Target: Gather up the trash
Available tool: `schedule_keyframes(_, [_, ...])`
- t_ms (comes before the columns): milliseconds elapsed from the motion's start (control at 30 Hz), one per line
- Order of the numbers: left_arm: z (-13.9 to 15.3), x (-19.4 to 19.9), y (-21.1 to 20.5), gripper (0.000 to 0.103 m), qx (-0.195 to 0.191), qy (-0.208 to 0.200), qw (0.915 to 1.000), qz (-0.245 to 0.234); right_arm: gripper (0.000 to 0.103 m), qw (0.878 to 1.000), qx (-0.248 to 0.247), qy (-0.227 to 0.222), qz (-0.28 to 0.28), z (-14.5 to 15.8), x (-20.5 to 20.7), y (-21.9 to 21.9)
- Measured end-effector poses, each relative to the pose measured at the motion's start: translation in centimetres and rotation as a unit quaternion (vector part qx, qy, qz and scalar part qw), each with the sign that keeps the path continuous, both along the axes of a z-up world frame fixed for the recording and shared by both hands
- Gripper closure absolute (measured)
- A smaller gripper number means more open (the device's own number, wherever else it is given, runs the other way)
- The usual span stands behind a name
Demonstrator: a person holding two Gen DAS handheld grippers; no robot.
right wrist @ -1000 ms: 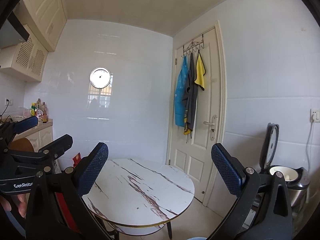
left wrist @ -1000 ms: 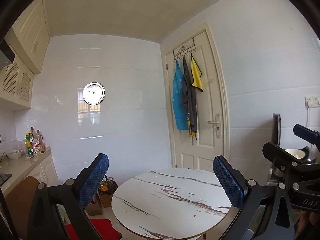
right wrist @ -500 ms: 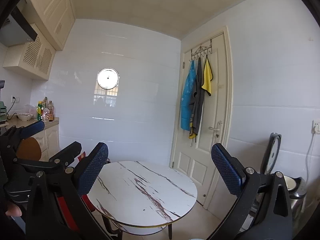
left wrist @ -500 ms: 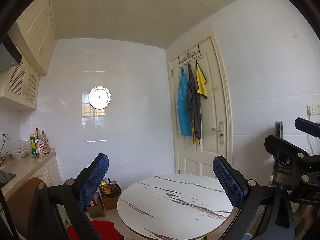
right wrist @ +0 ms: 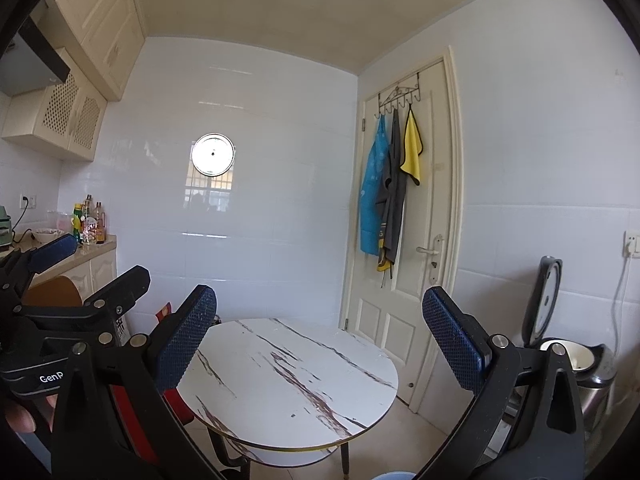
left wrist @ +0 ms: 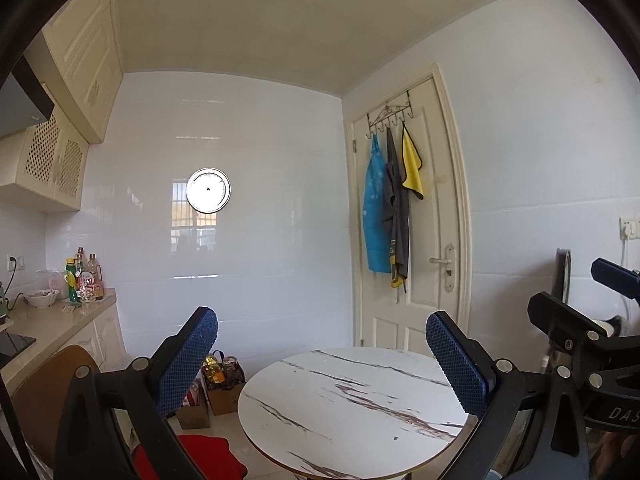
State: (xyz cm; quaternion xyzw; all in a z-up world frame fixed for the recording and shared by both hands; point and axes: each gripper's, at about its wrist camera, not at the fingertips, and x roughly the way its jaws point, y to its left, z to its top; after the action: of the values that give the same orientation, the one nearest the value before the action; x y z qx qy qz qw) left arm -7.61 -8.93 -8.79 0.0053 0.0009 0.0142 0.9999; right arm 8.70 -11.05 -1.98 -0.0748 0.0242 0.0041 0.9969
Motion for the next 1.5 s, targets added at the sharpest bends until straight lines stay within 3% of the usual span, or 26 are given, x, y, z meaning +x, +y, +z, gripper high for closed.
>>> schedule_keyframes(833, [-0.2,2.5,-0.8,0.001,0.002,0.001,1.0,-0.002,0.0,1.0,0.001,0.007,0.003,-0.5,0.4,-0.4])
schedule_keyframes(1500, [-1.0,2.0,-0.5,0.0,0.002,-0.001,1.0,-0.002,0.0,1.0,0.003,0.009,0.002,-0.8,0.5,-0.6])
